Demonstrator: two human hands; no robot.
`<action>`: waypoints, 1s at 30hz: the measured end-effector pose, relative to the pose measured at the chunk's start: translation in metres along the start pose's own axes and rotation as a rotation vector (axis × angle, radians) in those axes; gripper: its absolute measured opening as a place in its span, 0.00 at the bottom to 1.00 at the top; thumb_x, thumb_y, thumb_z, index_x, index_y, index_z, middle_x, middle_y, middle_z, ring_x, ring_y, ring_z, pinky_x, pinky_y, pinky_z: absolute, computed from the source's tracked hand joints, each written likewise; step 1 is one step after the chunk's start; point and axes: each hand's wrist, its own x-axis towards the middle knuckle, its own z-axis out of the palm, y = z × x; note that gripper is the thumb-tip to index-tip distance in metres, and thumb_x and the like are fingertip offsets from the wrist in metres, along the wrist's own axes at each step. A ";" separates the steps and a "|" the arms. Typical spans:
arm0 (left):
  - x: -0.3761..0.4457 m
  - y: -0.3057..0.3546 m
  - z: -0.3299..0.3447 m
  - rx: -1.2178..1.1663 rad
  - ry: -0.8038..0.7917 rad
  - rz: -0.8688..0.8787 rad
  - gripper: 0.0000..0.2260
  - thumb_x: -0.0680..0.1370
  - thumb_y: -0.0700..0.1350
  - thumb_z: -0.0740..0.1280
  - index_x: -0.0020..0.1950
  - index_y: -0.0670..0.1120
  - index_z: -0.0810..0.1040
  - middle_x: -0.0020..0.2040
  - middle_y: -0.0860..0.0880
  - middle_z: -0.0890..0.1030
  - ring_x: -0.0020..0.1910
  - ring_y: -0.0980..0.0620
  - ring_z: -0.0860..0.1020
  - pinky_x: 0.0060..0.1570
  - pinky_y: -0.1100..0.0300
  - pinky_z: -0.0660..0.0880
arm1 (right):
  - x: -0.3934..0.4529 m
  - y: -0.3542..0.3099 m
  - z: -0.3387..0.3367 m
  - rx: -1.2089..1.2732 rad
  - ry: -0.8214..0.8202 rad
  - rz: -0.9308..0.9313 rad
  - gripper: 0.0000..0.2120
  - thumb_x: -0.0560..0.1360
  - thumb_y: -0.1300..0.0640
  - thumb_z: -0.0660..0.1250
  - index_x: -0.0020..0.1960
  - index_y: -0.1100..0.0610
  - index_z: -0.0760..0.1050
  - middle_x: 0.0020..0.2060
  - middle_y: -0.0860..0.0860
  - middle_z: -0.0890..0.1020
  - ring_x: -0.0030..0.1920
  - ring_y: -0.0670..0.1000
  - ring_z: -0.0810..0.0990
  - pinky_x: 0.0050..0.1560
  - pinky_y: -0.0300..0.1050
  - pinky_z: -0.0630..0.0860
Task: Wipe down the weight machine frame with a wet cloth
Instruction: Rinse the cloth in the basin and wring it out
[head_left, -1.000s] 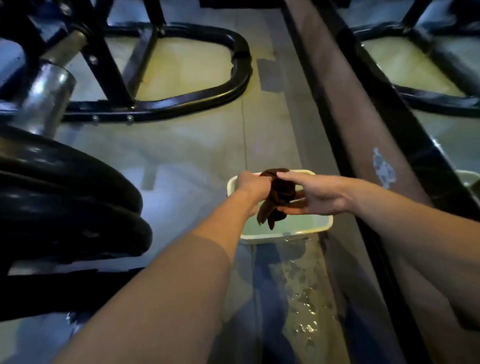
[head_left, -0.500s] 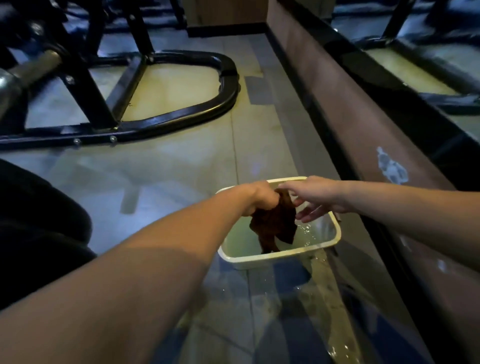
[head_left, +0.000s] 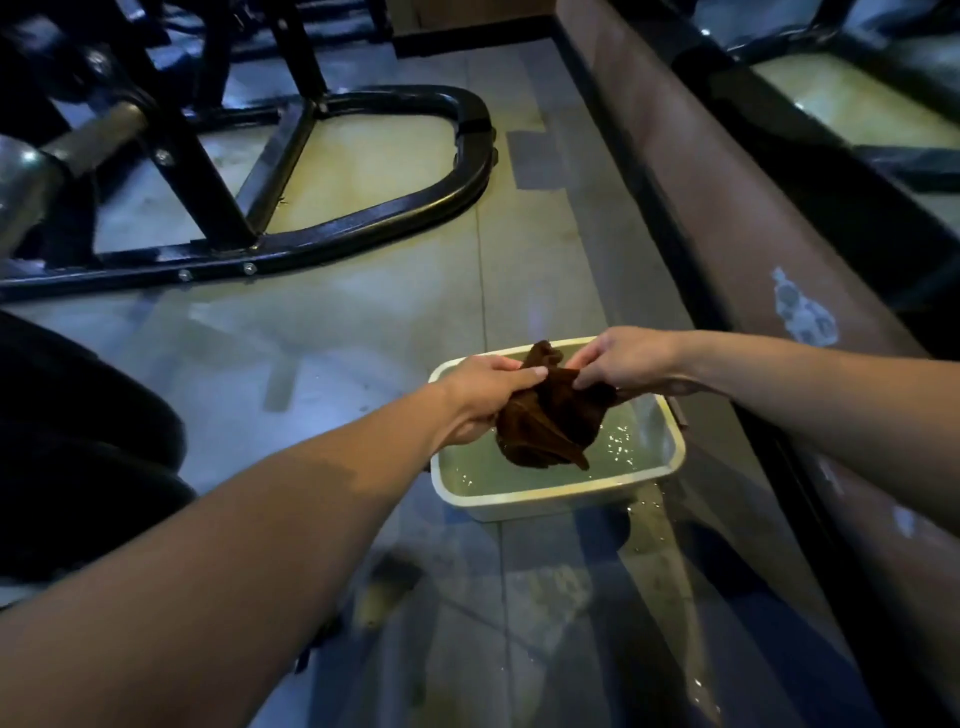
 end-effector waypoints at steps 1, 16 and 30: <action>0.000 -0.003 -0.004 0.035 0.002 0.004 0.09 0.81 0.39 0.70 0.60 0.39 0.80 0.46 0.41 0.86 0.45 0.46 0.85 0.52 0.54 0.83 | 0.003 0.004 -0.001 -0.051 0.076 0.005 0.10 0.82 0.62 0.65 0.52 0.59 0.85 0.47 0.56 0.86 0.53 0.53 0.84 0.55 0.47 0.81; 0.017 0.002 -0.042 1.753 0.066 0.168 0.11 0.84 0.47 0.64 0.63 0.43 0.78 0.59 0.42 0.81 0.58 0.41 0.78 0.50 0.56 0.71 | 0.023 0.028 0.022 -0.752 0.332 -0.227 0.07 0.79 0.54 0.64 0.52 0.52 0.79 0.49 0.53 0.83 0.50 0.56 0.80 0.42 0.46 0.74; 0.047 -0.051 -0.021 2.047 -0.195 0.117 0.11 0.81 0.41 0.66 0.63 0.44 0.80 0.60 0.43 0.82 0.58 0.41 0.81 0.53 0.52 0.76 | 0.080 0.063 0.058 -1.028 -0.024 0.166 0.16 0.79 0.63 0.68 0.66 0.61 0.77 0.59 0.58 0.83 0.60 0.58 0.82 0.53 0.46 0.76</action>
